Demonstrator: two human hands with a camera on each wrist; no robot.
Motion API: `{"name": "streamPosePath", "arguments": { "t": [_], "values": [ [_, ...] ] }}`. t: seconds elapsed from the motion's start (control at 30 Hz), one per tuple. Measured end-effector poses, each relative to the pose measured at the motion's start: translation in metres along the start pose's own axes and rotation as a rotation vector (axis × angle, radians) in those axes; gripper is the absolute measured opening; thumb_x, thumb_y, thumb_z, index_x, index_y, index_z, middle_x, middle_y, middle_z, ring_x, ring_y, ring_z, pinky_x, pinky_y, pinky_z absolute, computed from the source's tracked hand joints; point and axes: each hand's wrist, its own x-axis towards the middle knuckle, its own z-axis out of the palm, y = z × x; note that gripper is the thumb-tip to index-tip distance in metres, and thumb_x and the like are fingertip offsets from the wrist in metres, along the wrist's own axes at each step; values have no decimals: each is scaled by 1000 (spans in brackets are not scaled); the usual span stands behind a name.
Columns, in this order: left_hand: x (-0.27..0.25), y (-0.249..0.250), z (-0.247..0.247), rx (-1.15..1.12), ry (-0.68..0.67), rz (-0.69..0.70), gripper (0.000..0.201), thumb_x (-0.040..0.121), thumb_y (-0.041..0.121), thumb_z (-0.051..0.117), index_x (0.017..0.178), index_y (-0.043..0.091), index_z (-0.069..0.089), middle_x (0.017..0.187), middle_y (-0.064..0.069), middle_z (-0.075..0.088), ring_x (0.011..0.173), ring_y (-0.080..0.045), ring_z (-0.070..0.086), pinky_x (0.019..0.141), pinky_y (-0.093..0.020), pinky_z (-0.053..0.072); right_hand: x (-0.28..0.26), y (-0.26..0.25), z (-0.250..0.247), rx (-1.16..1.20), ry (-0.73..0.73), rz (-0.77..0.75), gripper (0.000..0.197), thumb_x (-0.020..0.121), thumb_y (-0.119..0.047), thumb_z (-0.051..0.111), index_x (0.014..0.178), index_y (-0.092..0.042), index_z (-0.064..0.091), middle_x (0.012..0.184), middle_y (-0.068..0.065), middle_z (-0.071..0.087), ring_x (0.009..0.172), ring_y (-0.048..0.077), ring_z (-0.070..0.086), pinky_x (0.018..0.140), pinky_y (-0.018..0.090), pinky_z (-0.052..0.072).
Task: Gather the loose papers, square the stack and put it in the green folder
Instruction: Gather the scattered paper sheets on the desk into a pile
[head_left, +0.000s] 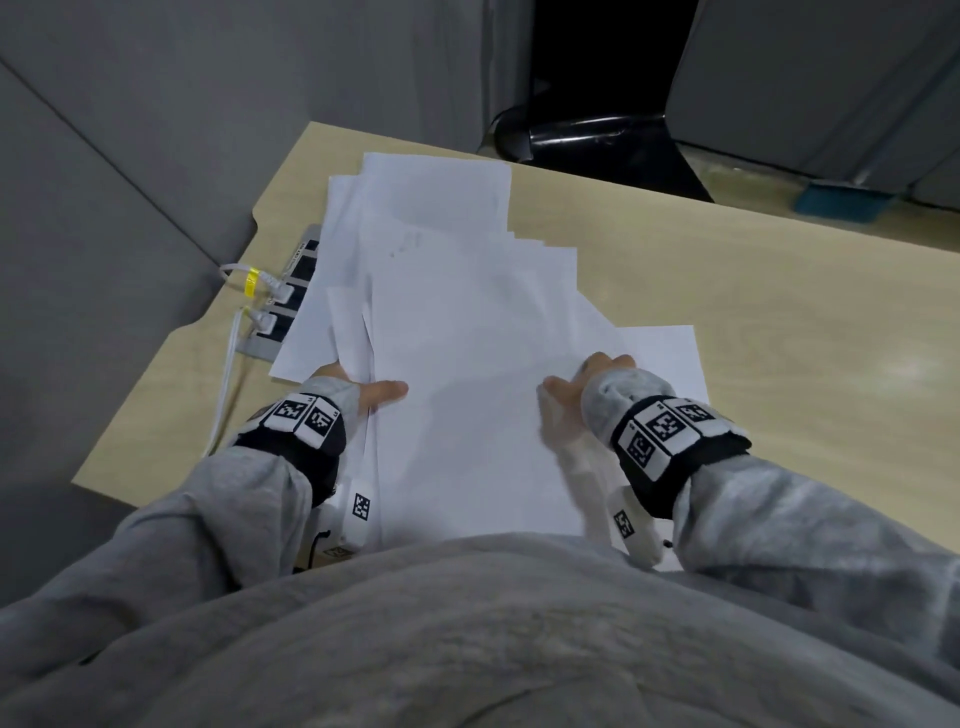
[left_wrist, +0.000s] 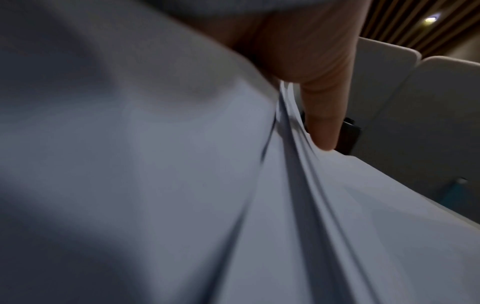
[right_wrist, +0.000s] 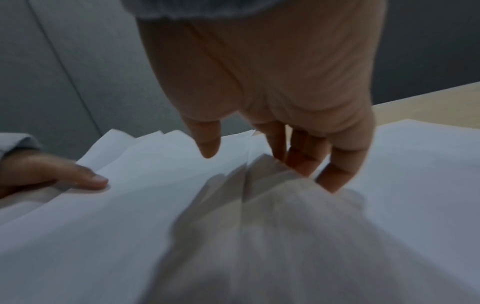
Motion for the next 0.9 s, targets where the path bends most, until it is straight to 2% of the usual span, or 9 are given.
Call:
{"name": "streamPosePath", "arguments": {
  "t": [0.17,0.3,0.37,0.43,0.47,0.57,0.67,0.77,0.9],
  "values": [
    [-4,15,6,-64,-36,77,56,74,25,76,121,6,53,99,-6,57,87,-22,51,80,-25,39,2,-1,5,-97,-93,-132,81,76,-78,34,132,-19,41,135,10,38,120,37,48,98,53,41],
    [-3,8,0,-235,-57,190,60,58,36,86,109,11,63,102,-4,70,98,-26,64,95,-35,48,4,9,-10,156,-39,-80,88,67,-81,43,128,-19,43,128,10,50,115,35,53,99,51,41],
    [-13,8,-8,-348,-56,238,36,60,26,86,86,14,65,73,7,75,88,-18,70,83,-21,55,2,17,-18,398,31,-56,105,57,-84,52,138,-19,33,134,11,48,122,35,50,103,51,39],
    [-37,19,-18,-436,-26,301,22,76,5,72,70,16,54,36,20,58,55,3,63,48,2,42,-4,27,-28,621,67,-109,110,62,-75,62,147,-18,21,146,10,40,133,32,42,110,48,32],
    [-51,25,-23,-505,7,338,22,79,1,67,69,14,53,30,23,52,45,4,59,42,2,38,-6,31,-32,730,79,-164,110,66,-70,64,149,-18,15,151,9,35,137,29,37,113,45,29],
    [-44,22,-41,-635,42,374,21,67,16,81,64,9,60,39,6,63,49,-8,66,57,-12,55,-11,42,-50,927,189,-295,111,64,-75,56,150,-24,6,156,6,23,141,27,31,113,44,25],
    [-21,12,-52,-739,78,399,53,36,43,92,77,15,74,88,-21,72,88,-38,69,86,-60,51,-1,51,-59,769,168,-220,94,78,-77,36,150,-27,4,156,0,25,140,28,31,114,48,22],
    [-20,15,-52,-725,78,371,39,63,21,84,96,11,67,85,-10,66,93,-30,64,95,-54,48,13,61,-49,351,23,-28,118,56,-93,39,148,-25,11,154,7,30,137,35,36,111,54,29],
    [-24,15,-37,-645,63,362,19,76,5,72,68,16,59,55,4,64,70,-24,63,80,-34,50,6,60,-24,-5,22,105,116,60,-74,64,146,-16,14,150,13,28,133,37,38,106,51,37]
  ]
}}
